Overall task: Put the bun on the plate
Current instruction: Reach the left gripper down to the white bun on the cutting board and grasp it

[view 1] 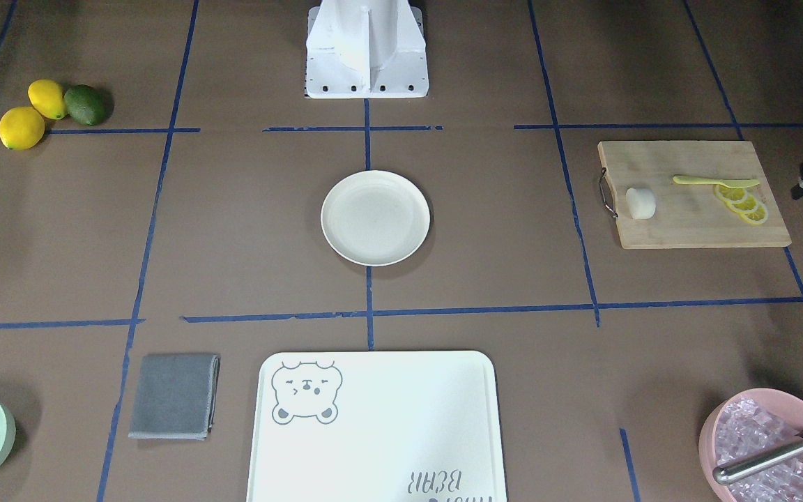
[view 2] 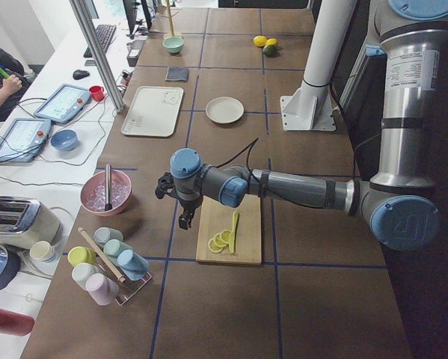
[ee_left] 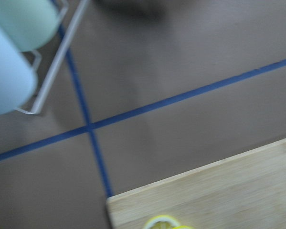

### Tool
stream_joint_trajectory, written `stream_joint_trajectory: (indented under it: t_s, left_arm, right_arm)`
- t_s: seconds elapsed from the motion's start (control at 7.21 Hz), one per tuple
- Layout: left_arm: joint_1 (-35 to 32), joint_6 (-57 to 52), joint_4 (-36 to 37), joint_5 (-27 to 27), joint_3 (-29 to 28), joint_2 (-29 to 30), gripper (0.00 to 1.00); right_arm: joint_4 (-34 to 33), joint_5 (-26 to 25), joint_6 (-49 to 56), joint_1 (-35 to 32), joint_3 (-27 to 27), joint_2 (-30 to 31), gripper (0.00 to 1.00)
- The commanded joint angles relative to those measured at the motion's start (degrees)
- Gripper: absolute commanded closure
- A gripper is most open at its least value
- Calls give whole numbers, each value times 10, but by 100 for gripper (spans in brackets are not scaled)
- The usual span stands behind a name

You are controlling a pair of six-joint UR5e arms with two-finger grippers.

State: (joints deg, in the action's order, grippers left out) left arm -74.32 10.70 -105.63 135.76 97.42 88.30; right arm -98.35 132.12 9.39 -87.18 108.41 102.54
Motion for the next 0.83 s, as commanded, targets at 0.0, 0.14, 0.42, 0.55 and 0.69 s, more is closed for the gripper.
stream_joint_trajectory:
  t_s: [0.0,0.14,0.42,0.55,0.69]
  left_arm:
    - [98,193,-88,-36,10,-9,0]
    - [154,286,-138,-85,10,-9,0]
    - [215,363,-156,-107,20,-8,0]
    - [238,388,-156,-124,33,-8,0]
    - [274,416,-155,-158,35,-9,0]
  right_arm:
    - [0,1,-1,0,1,0,0]
    - [0,2,-1,0,2,0,0]
    - [0,2,-1,0,2,0,0]
    - [0,6,-1,0,1,0,0]
    - [0,6,-1,0,1,0,0]
